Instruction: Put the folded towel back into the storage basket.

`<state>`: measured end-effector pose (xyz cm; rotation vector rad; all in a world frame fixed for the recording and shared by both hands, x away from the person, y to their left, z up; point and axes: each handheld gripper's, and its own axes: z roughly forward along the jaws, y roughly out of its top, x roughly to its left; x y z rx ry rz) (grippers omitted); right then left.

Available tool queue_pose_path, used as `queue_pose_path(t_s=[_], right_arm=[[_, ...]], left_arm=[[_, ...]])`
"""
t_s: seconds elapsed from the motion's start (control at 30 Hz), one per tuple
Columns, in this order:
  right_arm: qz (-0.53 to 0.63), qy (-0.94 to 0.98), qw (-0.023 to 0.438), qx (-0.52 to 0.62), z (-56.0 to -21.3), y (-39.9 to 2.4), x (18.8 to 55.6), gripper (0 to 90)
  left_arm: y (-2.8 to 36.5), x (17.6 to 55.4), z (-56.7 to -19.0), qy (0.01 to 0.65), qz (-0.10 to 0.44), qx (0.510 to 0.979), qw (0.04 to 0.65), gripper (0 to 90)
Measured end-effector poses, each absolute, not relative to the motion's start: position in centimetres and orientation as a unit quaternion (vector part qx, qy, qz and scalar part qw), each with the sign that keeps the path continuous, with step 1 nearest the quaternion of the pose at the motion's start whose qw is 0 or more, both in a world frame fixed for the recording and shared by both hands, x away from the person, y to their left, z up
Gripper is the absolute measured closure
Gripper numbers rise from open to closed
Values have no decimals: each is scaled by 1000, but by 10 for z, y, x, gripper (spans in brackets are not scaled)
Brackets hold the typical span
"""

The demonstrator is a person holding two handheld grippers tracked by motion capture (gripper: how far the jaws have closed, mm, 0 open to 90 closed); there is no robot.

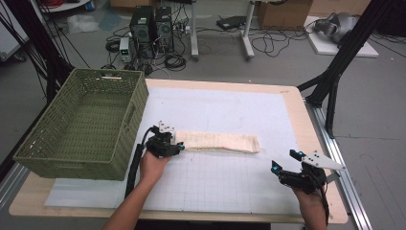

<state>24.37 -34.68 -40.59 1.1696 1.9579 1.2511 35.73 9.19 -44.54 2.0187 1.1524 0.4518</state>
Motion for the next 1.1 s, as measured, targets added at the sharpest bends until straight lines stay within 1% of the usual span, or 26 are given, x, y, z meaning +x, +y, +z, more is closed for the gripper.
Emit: queue_pose_path(t_s=[0.07,0.1,0.2,0.27,0.4,0.47,0.53,0.87,0.97,1.1], right_arm=[[463,727,268,431,-406,-347,244,169],[464,726,267,433,-406,-346,244,169],[463,726,267,432,-406,-347,244,169],[462,727,268,432,-406,-347,245,170],[462,726,267,434,-406,-347,245,170],[462,726,266,435,-406,-346,245,170],[462,726,265,436,-407,-347,246,170],[462,725,268,435,-408,-346,246,170],[459,722,276,439,-409,-347,248,170],[463,715,275,446,-409,-346,255,170]], left_arm=[[91,356,-445,445,168,793,380,559],[91,356,-445,445,166,793,381,584],[92,357,-445,448,160,791,384,593],[92,357,-445,446,157,792,386,617],[91,356,-445,438,152,797,388,710],[89,355,-445,432,153,799,390,770],[88,355,-445,425,153,803,390,805],[90,355,-445,424,150,801,396,817],[90,355,-445,422,148,801,397,817],[92,356,-446,419,146,802,400,817]])
